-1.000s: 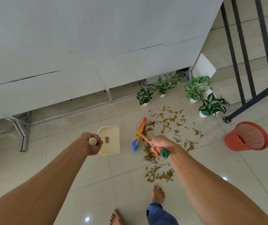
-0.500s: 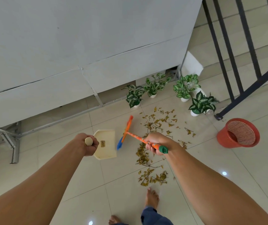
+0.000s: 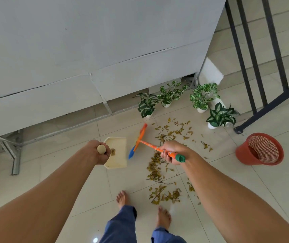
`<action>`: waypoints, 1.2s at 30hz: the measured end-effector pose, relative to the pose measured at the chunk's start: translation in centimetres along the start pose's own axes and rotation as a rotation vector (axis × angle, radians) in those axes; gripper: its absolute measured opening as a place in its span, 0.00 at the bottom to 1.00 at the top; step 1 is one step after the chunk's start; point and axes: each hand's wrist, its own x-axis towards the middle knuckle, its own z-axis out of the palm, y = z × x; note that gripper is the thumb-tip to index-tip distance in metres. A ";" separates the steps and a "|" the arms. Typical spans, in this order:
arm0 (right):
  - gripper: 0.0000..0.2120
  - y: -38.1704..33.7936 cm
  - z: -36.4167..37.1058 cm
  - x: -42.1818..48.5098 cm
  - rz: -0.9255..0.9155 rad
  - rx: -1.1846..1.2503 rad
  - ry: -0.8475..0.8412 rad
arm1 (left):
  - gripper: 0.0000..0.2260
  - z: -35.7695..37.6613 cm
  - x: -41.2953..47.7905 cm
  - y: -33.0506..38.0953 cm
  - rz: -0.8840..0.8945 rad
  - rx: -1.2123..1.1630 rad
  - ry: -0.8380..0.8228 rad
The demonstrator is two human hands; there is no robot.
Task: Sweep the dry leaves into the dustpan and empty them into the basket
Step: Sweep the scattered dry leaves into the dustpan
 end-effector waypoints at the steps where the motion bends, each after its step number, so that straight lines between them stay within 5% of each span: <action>1: 0.13 -0.4 0.1 0.4 -0.002 0.025 0.008 | 0.07 0.2 0.0 0.2 0.006 0.007 0.001; 19: 0.06 -7.3 2.6 3.1 0.005 0.337 0.070 | 0.06 7.3 5.4 9.1 -0.017 0.266 -0.026; 31: 0.07 -7.2 2.9 0.9 0.135 0.108 0.118 | 0.09 10.9 7.7 12.3 -0.044 0.372 -0.100; 36: 0.05 -7.6 3.9 3.1 0.130 0.220 0.112 | 0.10 11.5 9.2 12.4 -0.061 0.398 -0.062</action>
